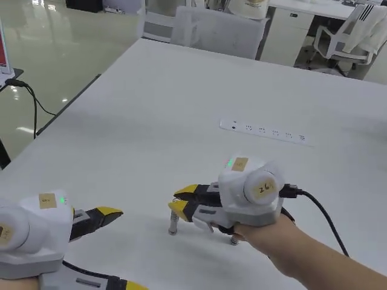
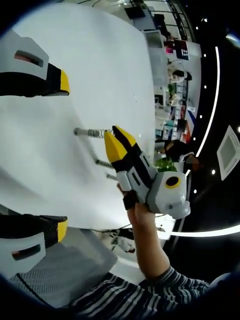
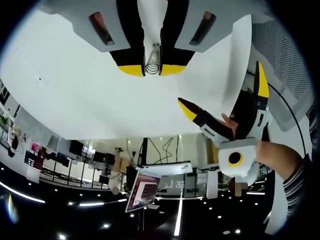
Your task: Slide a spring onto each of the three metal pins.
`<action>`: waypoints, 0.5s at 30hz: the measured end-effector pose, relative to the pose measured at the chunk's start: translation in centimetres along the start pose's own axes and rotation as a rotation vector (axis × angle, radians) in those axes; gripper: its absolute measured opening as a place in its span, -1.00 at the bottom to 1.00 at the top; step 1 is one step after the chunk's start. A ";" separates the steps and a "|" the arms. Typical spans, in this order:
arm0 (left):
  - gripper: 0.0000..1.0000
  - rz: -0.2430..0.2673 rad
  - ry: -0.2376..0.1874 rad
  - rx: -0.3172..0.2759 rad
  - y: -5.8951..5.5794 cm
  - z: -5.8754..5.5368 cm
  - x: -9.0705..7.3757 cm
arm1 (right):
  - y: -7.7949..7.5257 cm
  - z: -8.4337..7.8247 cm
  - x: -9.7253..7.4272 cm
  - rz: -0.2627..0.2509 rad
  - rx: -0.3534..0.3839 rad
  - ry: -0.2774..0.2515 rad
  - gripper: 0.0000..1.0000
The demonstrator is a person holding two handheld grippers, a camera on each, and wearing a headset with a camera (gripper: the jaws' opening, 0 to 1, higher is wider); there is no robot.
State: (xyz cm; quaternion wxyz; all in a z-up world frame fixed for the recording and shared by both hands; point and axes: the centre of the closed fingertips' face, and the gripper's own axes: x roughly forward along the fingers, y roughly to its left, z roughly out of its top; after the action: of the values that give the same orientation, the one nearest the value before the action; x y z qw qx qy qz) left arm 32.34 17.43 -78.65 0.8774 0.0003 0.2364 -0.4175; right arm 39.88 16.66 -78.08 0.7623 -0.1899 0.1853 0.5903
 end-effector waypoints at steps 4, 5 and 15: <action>0.92 0.003 0.000 -0.002 0.0 0.0 0.1 | 0.2 -1.1 0.7 0.003 0.001 0.036 -0.85; 0.92 0.002 -0.001 -0.003 0.0 0.0 0.2 | 0.2 -1.4 0.8 0.003 0.003 0.043 -0.85; 0.92 0.003 -0.004 -0.005 -0.2 0.0 0.2 | 1.0 -2.8 1.4 0.011 -0.029 0.092 -0.84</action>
State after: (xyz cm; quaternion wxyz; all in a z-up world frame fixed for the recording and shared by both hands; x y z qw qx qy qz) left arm 32.27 17.19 -78.68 0.8785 -0.0021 0.2358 -0.4155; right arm 39.11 16.62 -81.27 0.7468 -0.2271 0.2125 0.5879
